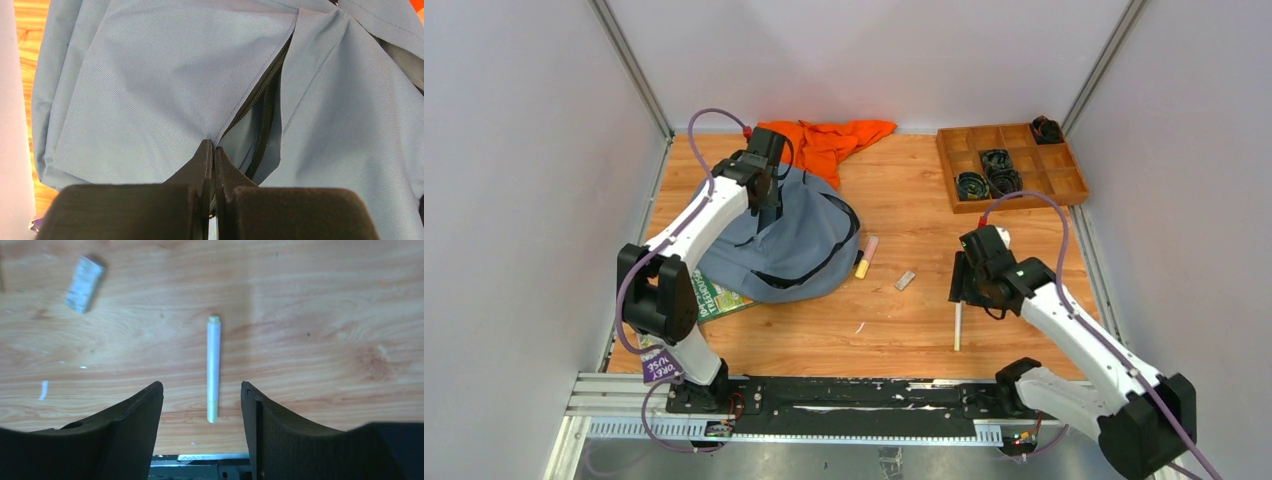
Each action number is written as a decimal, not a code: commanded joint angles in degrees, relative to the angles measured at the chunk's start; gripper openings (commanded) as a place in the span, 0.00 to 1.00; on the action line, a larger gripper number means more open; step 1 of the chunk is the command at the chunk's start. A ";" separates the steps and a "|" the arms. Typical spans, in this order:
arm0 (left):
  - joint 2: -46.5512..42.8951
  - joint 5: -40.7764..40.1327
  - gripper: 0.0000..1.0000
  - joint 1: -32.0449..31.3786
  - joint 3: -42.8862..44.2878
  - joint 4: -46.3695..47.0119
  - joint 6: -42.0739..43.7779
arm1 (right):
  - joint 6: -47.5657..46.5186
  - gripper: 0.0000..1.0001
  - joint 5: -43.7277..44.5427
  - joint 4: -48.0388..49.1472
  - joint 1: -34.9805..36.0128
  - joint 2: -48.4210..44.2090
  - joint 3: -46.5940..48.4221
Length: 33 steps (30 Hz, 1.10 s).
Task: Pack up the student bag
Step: Pick up the stationery from the center of the board.
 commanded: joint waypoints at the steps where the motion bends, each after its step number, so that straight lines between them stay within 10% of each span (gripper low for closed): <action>1: -1.53 1.45 0.00 0.29 2.80 1.95 -0.27 | 2.33 0.62 -1.36 -4.63 -0.68 5.56 -2.21; 18: -6.00 2.71 0.00 0.33 0.52 3.11 -3.30 | 2.65 0.49 -8.40 9.11 -0.84 21.76 -9.65; 25: -7.12 4.31 0.00 0.33 0.23 3.64 -3.26 | 0.36 0.02 -12.03 13.06 -0.77 17.01 -11.00; 33: -7.06 8.11 0.00 0.33 0.54 2.64 -3.16 | -5.04 0.00 -24.00 17.77 0.38 11.11 2.51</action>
